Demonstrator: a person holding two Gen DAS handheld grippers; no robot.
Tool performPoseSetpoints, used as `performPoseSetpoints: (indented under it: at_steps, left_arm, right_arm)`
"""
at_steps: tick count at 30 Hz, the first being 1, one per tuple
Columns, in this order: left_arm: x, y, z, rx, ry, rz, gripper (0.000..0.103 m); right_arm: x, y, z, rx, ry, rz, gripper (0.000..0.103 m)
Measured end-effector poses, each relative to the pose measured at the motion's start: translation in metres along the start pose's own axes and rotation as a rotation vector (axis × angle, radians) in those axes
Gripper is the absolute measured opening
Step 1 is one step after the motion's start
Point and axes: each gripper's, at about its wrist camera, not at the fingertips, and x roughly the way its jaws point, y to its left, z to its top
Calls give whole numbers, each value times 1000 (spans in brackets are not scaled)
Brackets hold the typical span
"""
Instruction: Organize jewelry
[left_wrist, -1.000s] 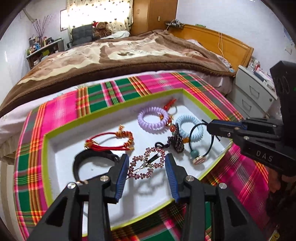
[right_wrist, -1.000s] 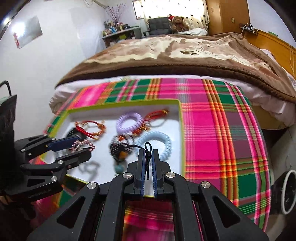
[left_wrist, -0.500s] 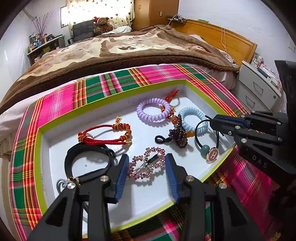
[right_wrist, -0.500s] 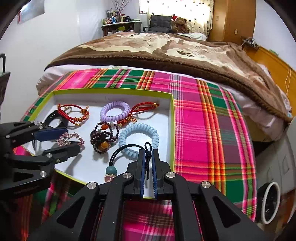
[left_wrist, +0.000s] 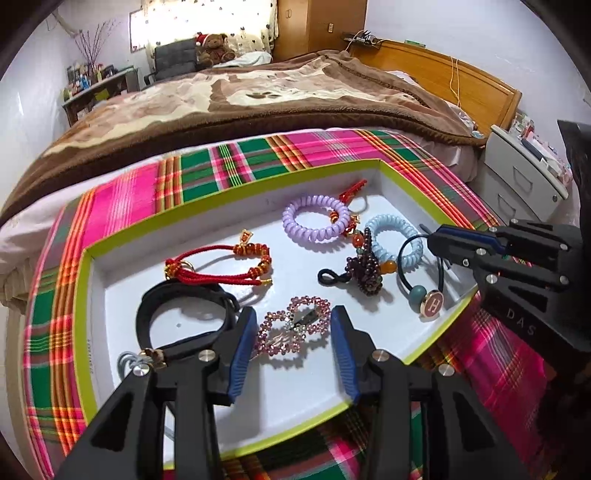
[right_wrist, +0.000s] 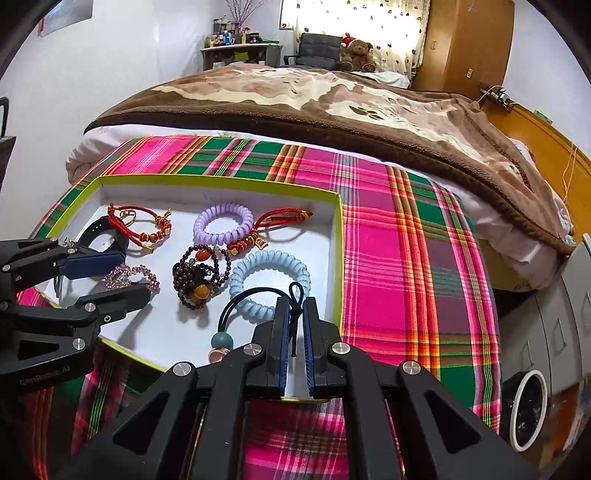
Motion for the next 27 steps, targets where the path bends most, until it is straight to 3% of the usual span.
performPoseSetpoints:
  at_steps: [2,4,7,14,27]
  left_arm:
    - [-4,-2,0,0,-13,-1,48]
    - [-6,-2,0,-4,-17,1,50]
    - [-12,-2,0,-9,-26,-6,51]
    - [-42,-4,-6,-29,-73,31,57]
    - [-96,3,-46,-179,-197,211,61]
  right_arm:
    - [-3,0,0,7,-12,-1,14]
    - [-7,-1,1,17,-25,4,30]
    - [-13,-2,2,32,-44,22,38]
    - [-35,3,2,49,-102,29,39]
    - [-91,36,-27,116,-188,63,39]
